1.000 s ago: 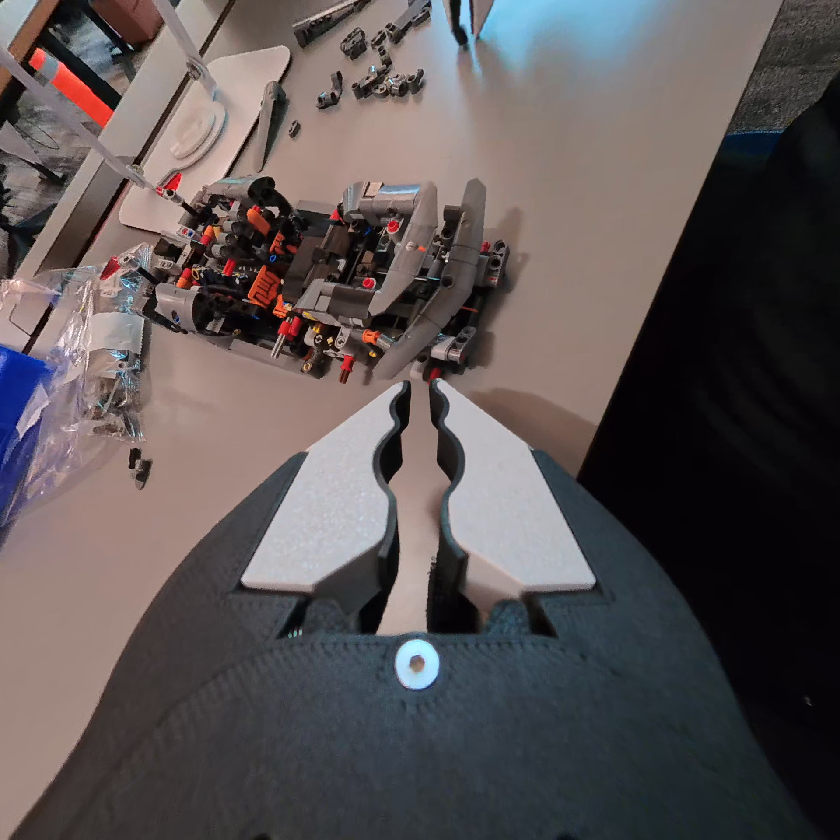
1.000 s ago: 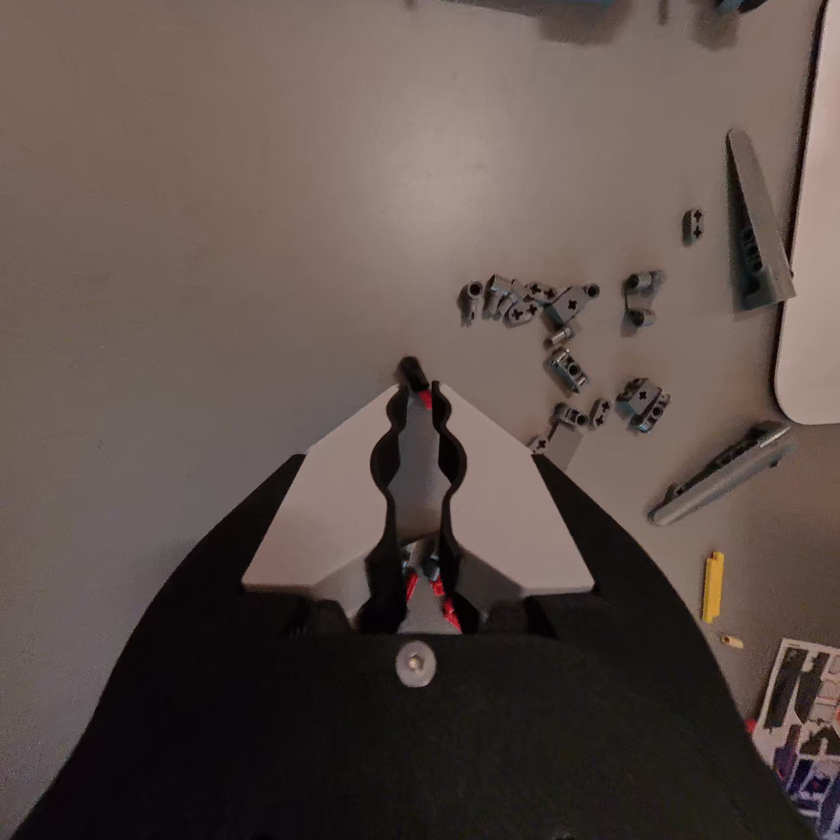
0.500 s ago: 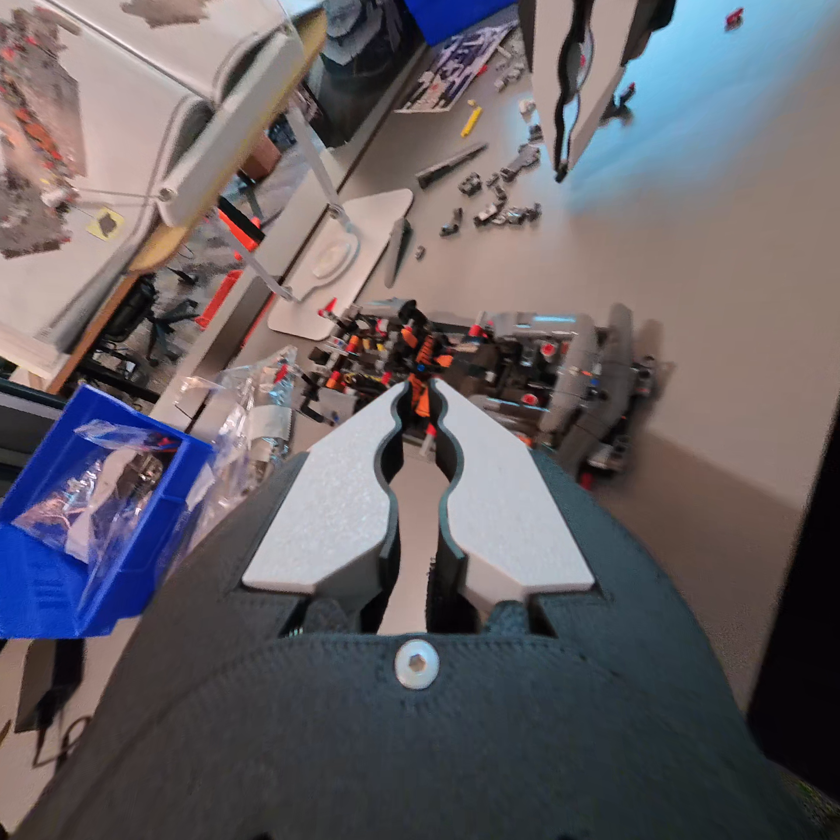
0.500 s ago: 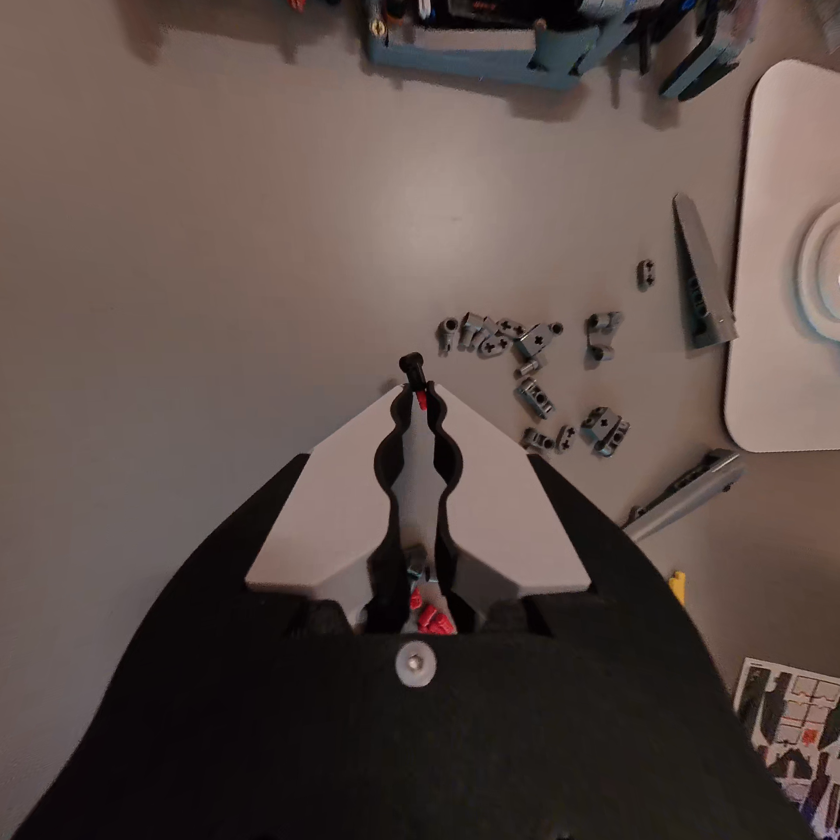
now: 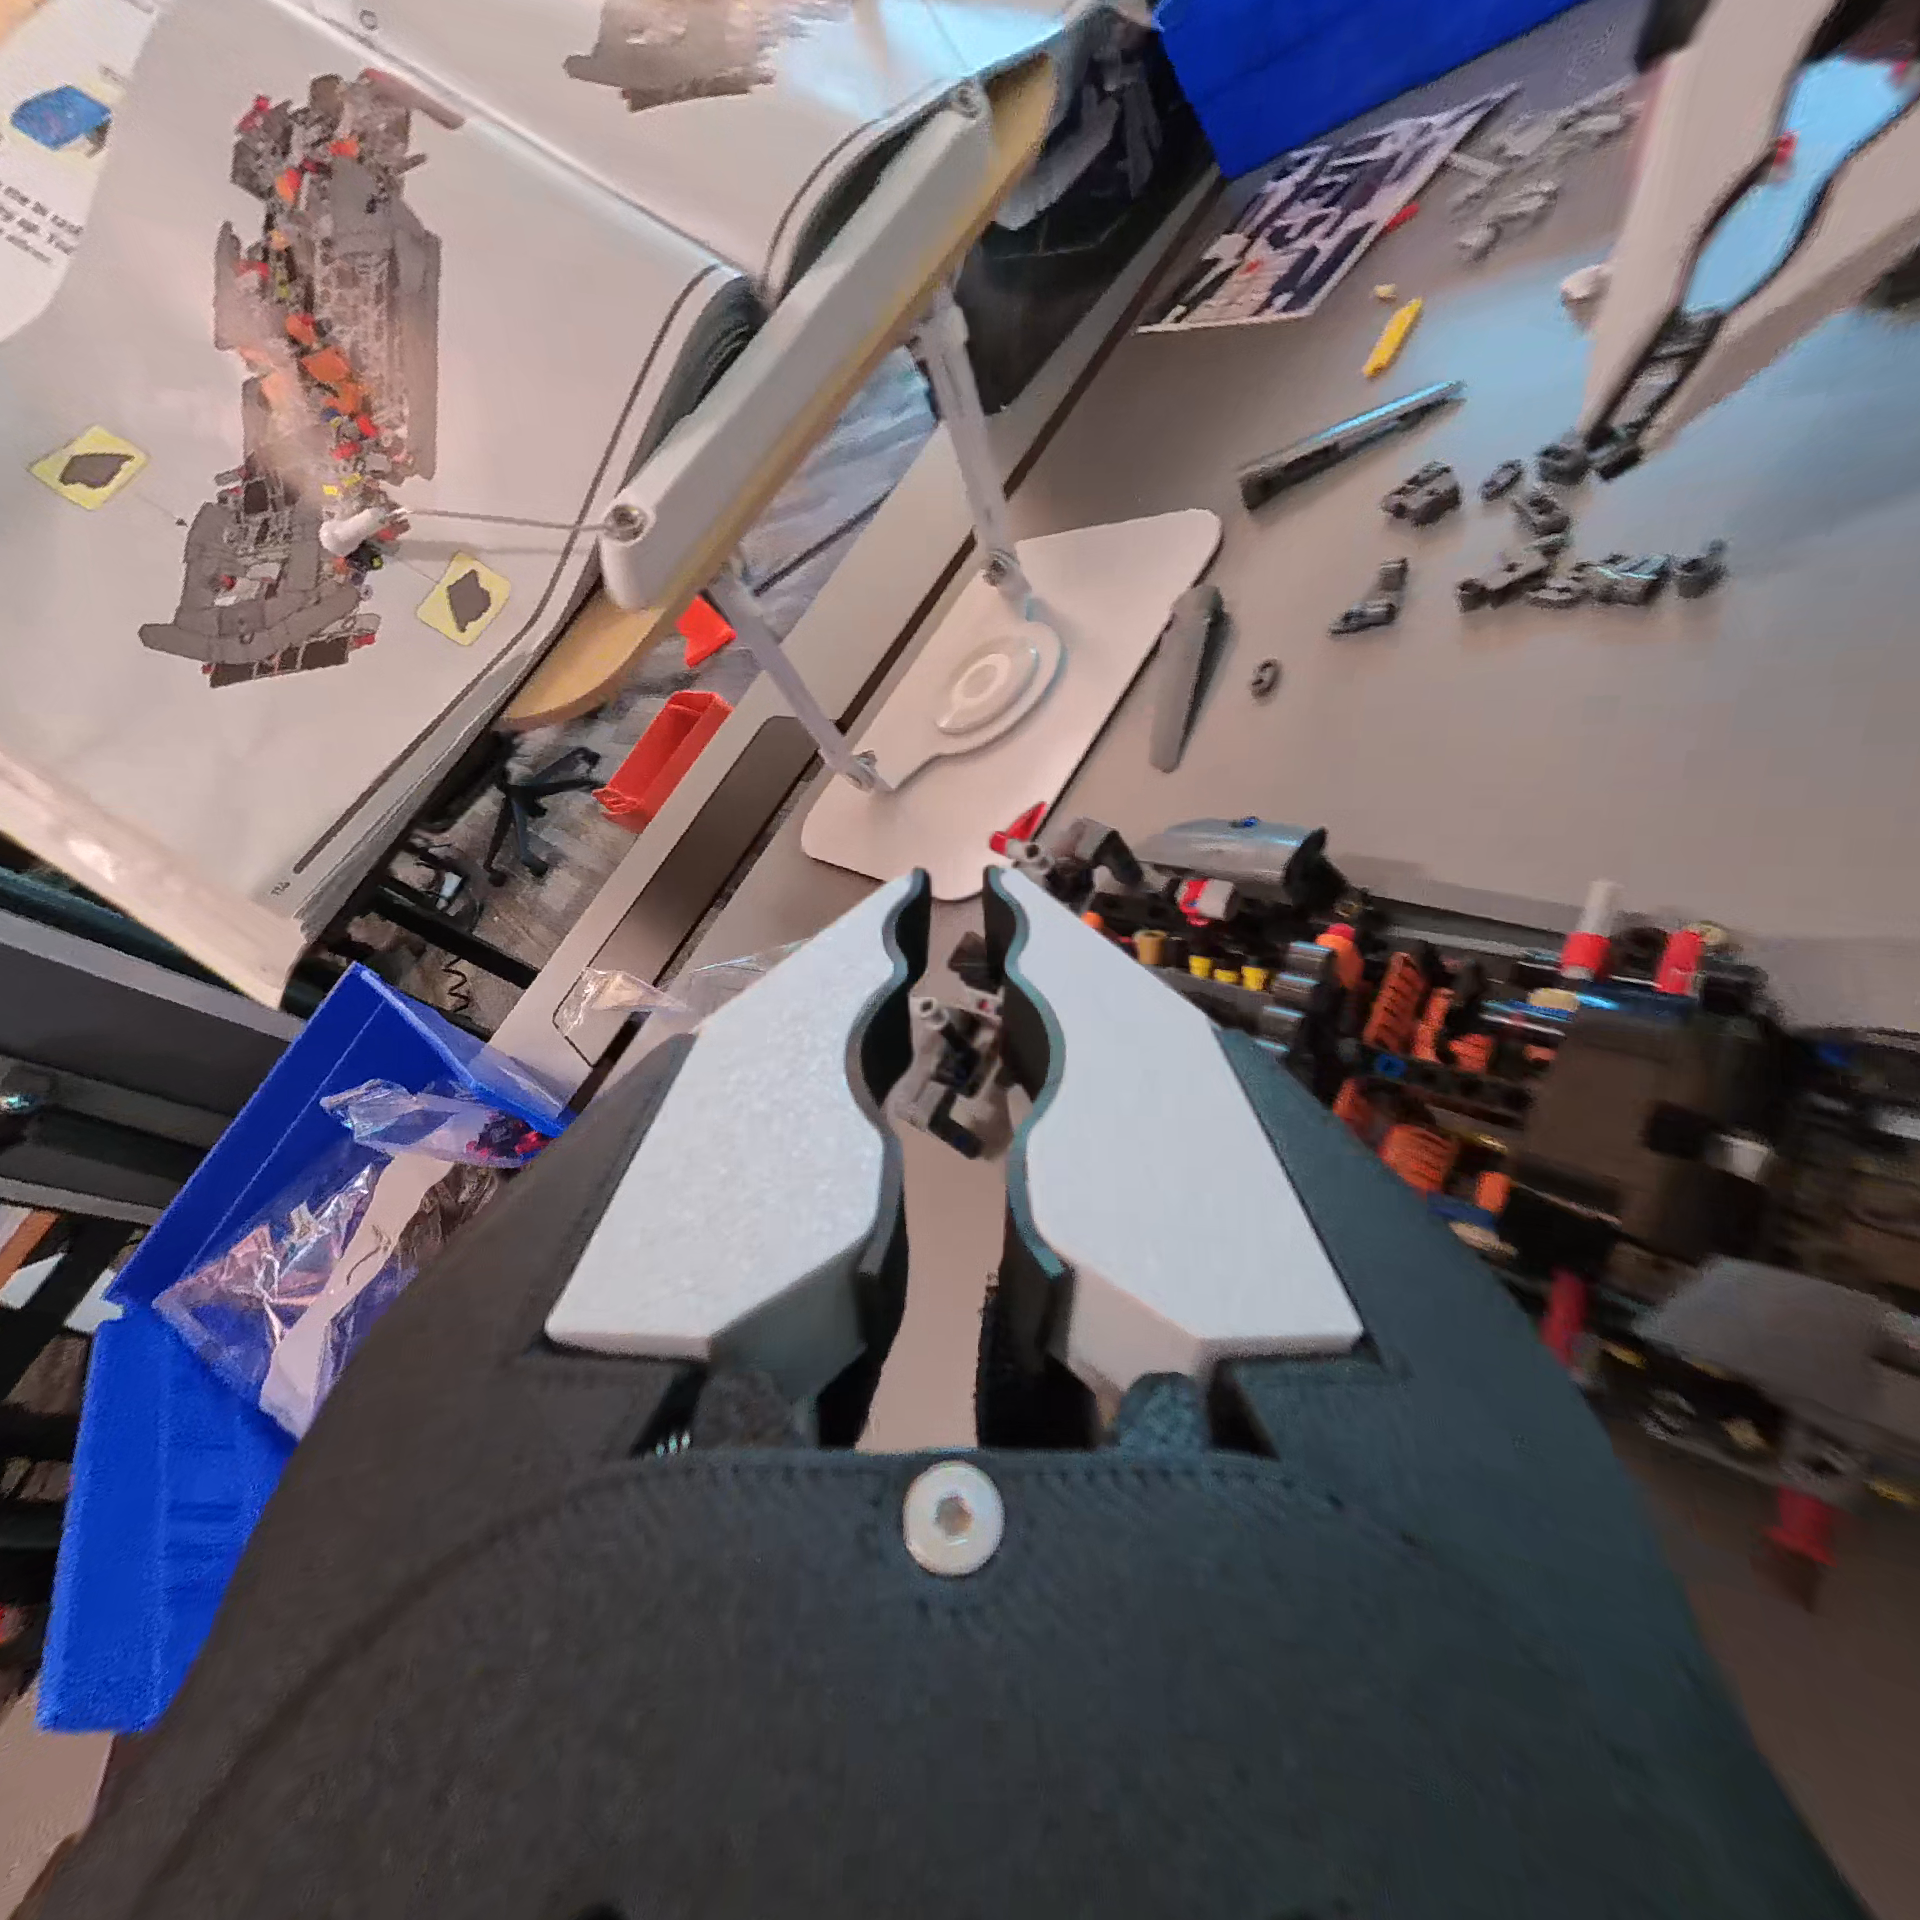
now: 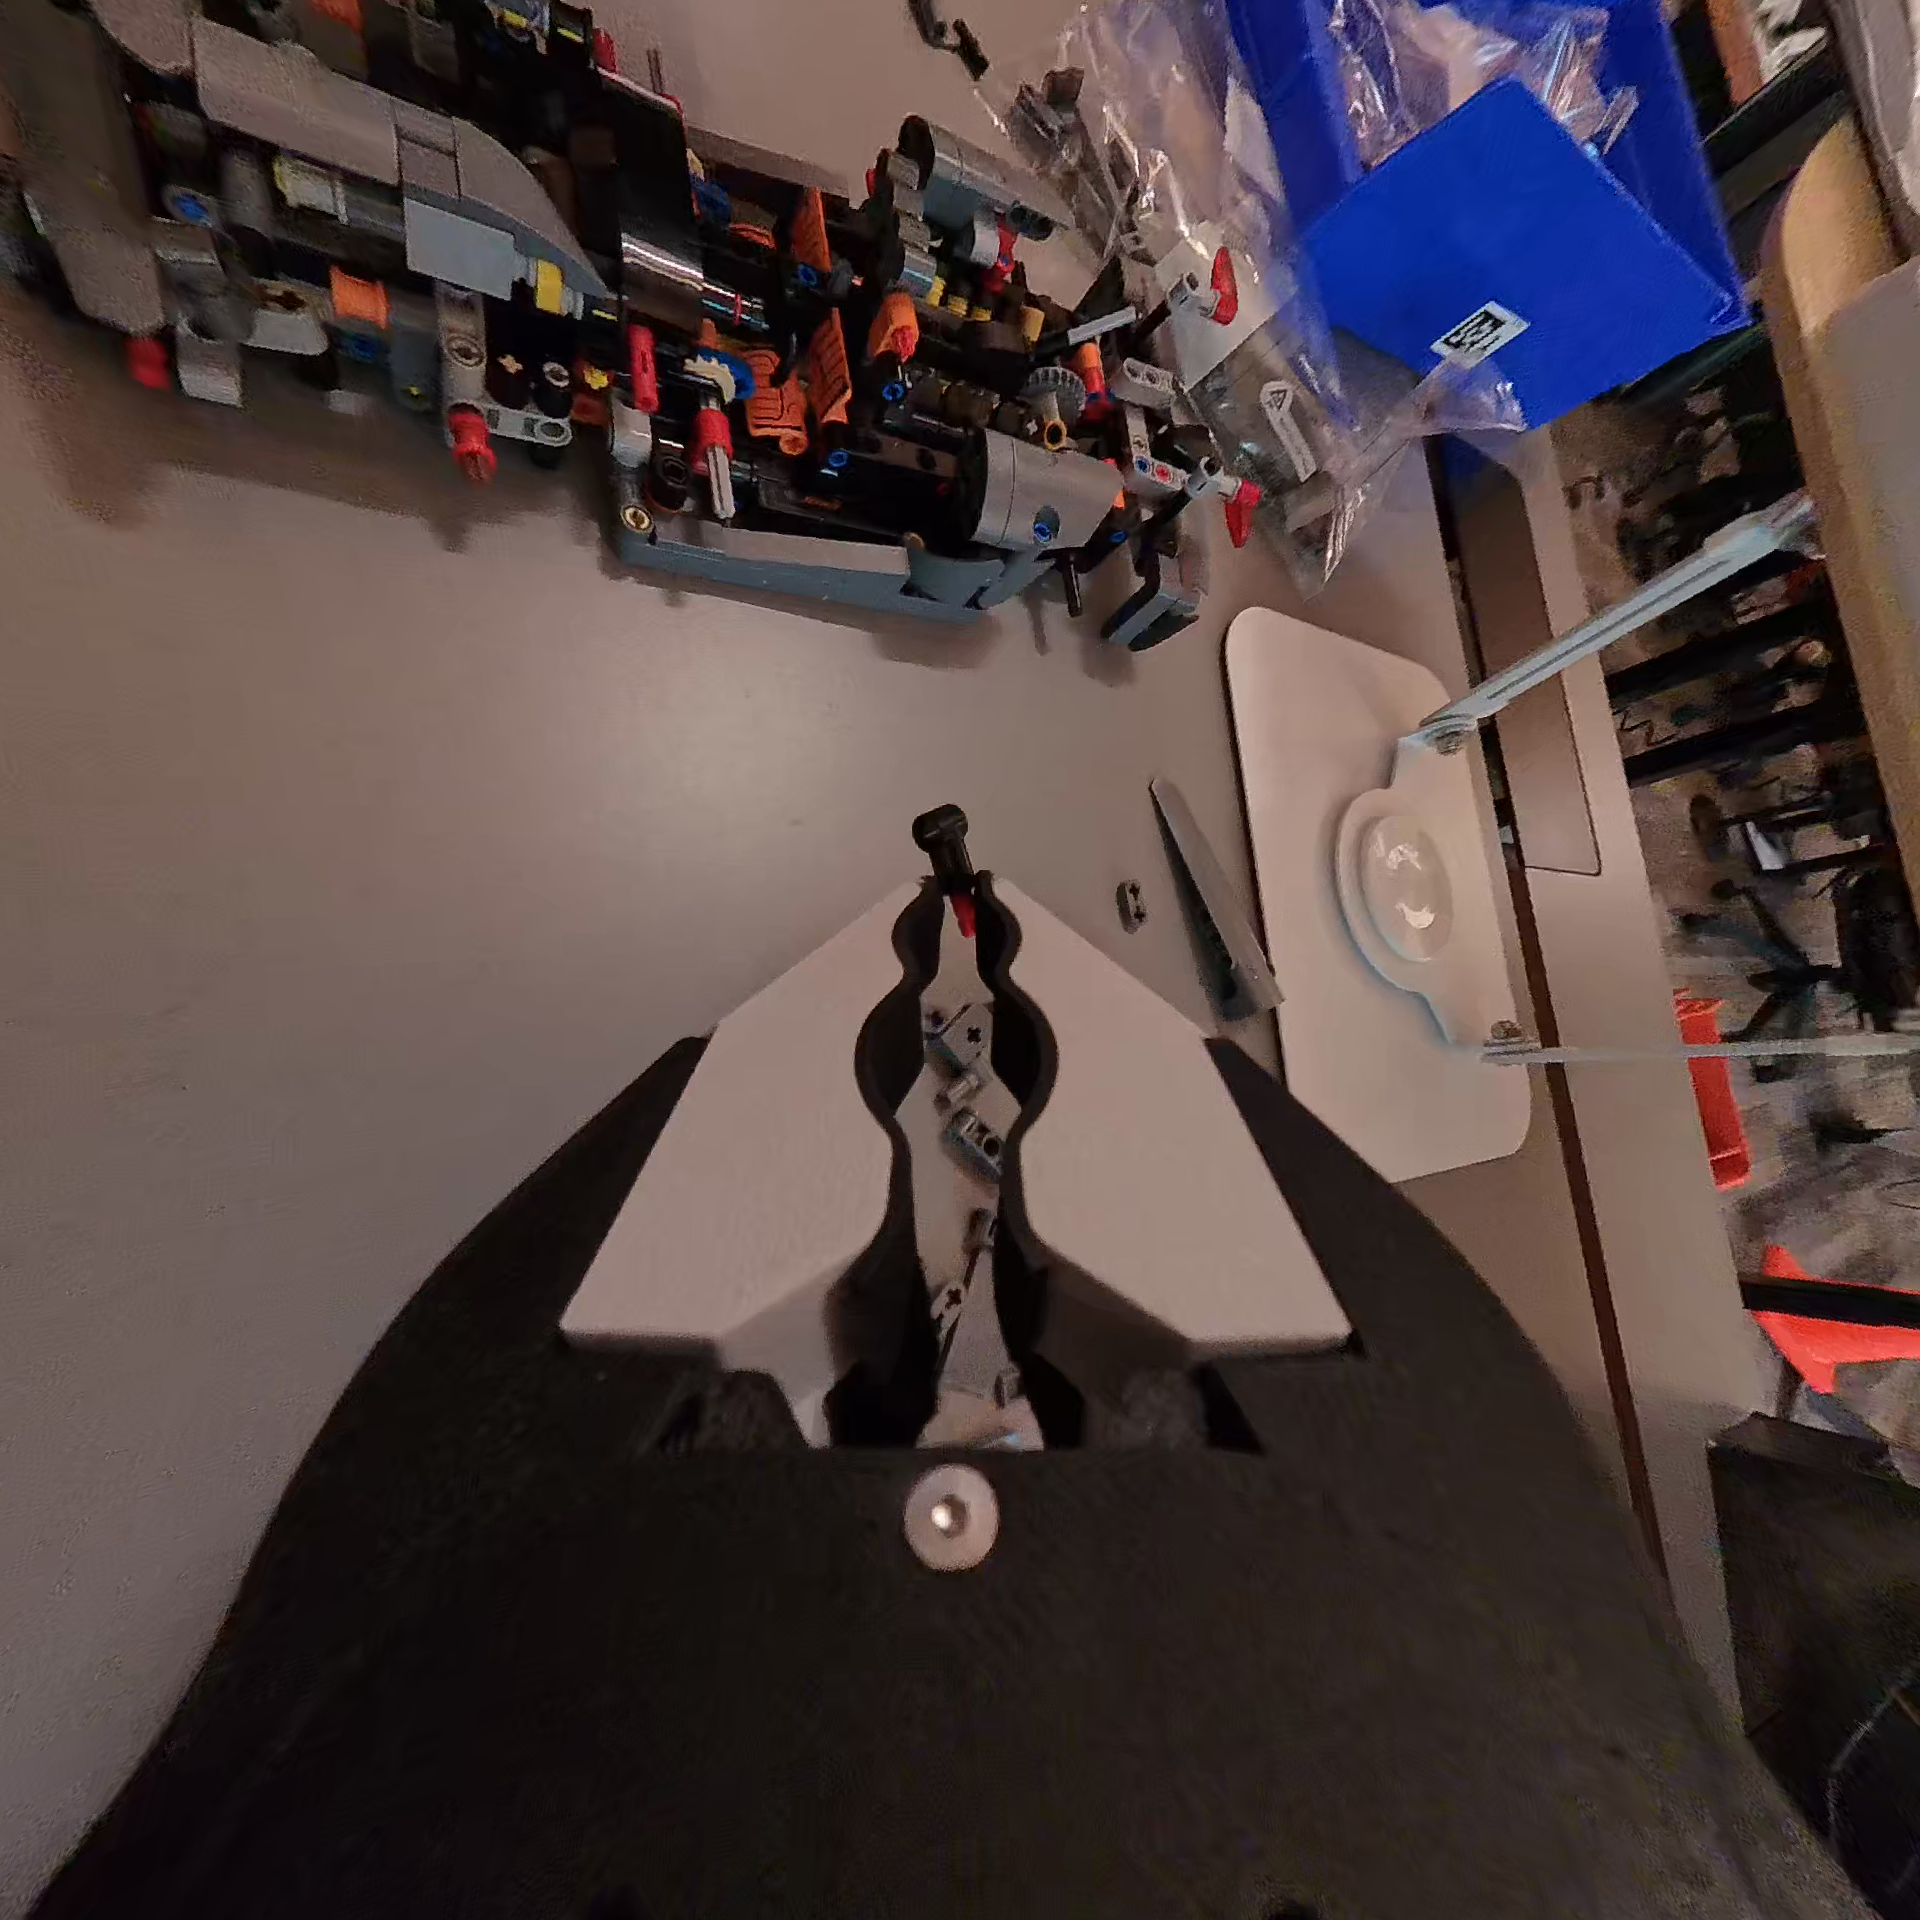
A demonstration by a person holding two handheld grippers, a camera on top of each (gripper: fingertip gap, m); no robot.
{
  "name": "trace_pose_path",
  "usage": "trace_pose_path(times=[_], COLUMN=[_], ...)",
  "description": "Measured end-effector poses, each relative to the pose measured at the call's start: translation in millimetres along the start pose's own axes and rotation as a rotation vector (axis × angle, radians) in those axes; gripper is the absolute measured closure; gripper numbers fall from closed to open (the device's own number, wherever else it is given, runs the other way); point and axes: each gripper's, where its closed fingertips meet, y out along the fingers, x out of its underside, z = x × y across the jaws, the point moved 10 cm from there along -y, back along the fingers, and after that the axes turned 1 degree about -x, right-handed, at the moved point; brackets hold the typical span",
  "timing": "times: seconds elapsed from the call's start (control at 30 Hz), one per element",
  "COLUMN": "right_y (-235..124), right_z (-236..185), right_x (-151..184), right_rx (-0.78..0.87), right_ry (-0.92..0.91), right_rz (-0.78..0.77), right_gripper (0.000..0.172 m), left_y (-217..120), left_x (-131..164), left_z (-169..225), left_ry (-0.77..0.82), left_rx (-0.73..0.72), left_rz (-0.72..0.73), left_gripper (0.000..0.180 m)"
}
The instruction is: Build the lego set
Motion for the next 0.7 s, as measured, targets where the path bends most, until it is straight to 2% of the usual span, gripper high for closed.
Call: trace_pose_path(times=[0.17, 0.4, 0.7], right_y=[4, 9, 14], right_z=[-6, -10, -15], right_x=[5, 12, 13], right_rx=[0.064, 0.123, 0.156], right_ry=[-0.05, -0.069, -0.118], right_rz=[0.013, 0.038, 0.026], right_gripper=[0.169, 0.169, 0.169], left_y=[7, 9, 12], left_x=[19, 36, 39], left_z=[-3, -8, -5], left_ry=[0.003, -0.111, -0.086], left_rx=[-0.119, -0.111, -0.135], left_rz=[0.01, -0.004, -0.038], left_gripper=[0.174, 0.174, 0.174])
